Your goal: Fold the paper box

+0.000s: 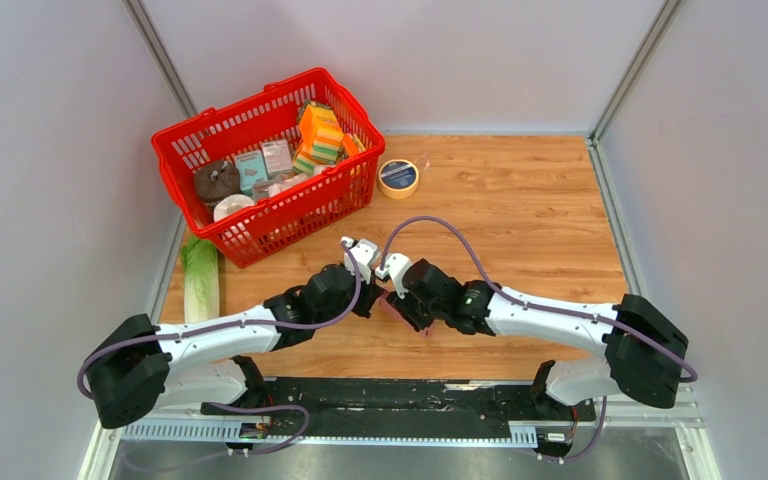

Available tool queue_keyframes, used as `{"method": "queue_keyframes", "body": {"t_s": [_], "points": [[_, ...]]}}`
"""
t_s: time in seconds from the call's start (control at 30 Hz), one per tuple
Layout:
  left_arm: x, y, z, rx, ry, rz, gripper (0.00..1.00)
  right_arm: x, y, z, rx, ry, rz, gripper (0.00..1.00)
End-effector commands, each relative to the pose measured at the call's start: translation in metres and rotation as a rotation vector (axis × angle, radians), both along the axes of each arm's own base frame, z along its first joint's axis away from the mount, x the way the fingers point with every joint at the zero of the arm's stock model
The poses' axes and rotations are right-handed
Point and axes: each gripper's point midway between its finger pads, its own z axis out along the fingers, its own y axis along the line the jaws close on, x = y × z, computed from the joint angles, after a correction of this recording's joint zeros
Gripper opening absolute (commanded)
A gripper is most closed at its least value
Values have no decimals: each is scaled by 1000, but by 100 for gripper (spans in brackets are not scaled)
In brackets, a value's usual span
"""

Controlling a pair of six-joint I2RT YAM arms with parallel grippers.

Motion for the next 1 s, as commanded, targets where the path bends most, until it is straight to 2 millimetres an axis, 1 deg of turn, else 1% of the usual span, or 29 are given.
{"method": "queue_keyframes", "body": {"t_s": [0.0,0.07,0.1,0.13,0.17,0.2,0.23,0.27,0.3,0.33,0.4,0.43,0.47,0.53,0.57,0.67,0.7,0.73,0.77,0.8,0.87,0.9,0.93,0.97], "points": [[-3,11,-19,69,16,13,0,17,8,14,47,-49,-44,50],[-3,13,-20,74,18,22,0,17,3,18,48,-41,-80,63],[-3,13,-21,76,20,22,0,16,3,23,69,-23,-106,72],[-3,14,-21,75,24,26,0,13,-2,23,55,-5,-127,76],[-3,14,-23,75,31,27,0,11,-3,25,60,9,-141,79],[-4,13,-23,74,33,25,0,10,-1,35,95,29,-171,84],[-4,13,-23,70,39,29,0,8,-2,38,103,46,-186,86],[-4,13,-24,69,42,30,0,3,-8,39,90,71,-204,87],[-4,13,-23,69,44,33,0,1,-9,49,113,73,-216,90],[-4,12,-23,66,45,33,0,-2,-17,51,106,94,-262,91],[-4,10,-19,57,46,27,0,-3,-26,58,111,108,-309,93],[-5,10,-18,57,47,25,0,-7,-34,65,118,130,-348,93],[-4,9,-15,53,45,25,0,-9,-37,67,119,142,-366,93],[-4,10,-15,63,53,25,0,-18,-47,69,107,176,-388,91],[-4,8,-12,61,52,25,0,-21,-50,69,108,192,-415,90],[-3,8,-9,59,58,29,0,-31,-59,65,102,225,-420,80],[-3,7,-8,56,58,30,0,-34,-60,64,105,233,-416,73],[-3,8,-8,58,58,31,0,-36,-58,63,119,241,-409,70],[-3,8,-7,57,57,32,0,-37,-62,59,122,238,-413,67],[-3,8,-6,55,57,33,0,-37,-64,58,130,236,-429,59],[-3,8,-5,61,55,32,0,-34,-63,60,159,225,-434,54],[-3,9,-4,63,55,32,0,-34,-64,57,166,230,-440,51],[-3,9,-4,64,54,31,0,-33,-58,59,200,240,-425,49],[-3,8,-3,61,53,31,0,-33,-56,57,213,251,-420,47]]}}
